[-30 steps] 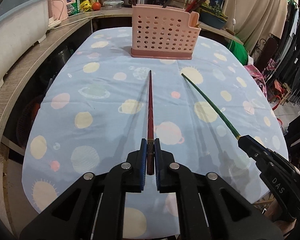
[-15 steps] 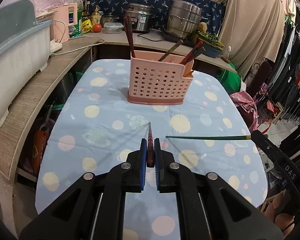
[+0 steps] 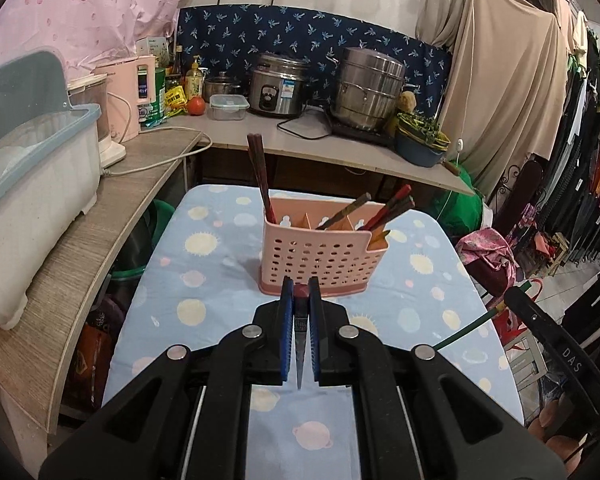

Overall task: Organize utensils
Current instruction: 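Lift and carry both chopsticks over the pink basket with both tools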

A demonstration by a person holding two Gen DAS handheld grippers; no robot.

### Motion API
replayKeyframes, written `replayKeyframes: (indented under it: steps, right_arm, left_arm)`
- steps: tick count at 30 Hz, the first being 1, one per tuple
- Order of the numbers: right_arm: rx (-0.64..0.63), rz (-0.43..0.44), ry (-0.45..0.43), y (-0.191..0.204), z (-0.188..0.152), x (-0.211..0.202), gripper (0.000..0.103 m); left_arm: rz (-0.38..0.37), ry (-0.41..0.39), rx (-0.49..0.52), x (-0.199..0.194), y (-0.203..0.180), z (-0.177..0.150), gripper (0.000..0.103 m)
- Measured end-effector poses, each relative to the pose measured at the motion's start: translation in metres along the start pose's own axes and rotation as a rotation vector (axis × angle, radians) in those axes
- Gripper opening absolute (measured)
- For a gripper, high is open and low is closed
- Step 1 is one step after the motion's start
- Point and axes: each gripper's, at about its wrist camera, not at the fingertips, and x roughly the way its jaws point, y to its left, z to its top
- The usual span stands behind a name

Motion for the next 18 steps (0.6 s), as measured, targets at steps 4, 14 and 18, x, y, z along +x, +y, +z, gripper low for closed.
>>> replayKeyframes:
  steps: [4,14,18]
  right_arm:
    - [0.000,0.002,-0.054,0.006,0.022,0.005,0.007]
    - [0.021,0.025,-0.194,0.024,0.081,0.024,0.007]
    - [0.009,0.023,-0.228,0.032,0.099,0.034,0.007]
  left_arm:
    - [-0.004,-0.049,-0.007,-0.004,0.001,0.025,0.007]
    - [0.015,-0.241,-0.026,-0.025,0.000,0.093,0.007]
    - [-0.002,-0.314,-0.043,-0.027,-0.001,0.114,0.007]
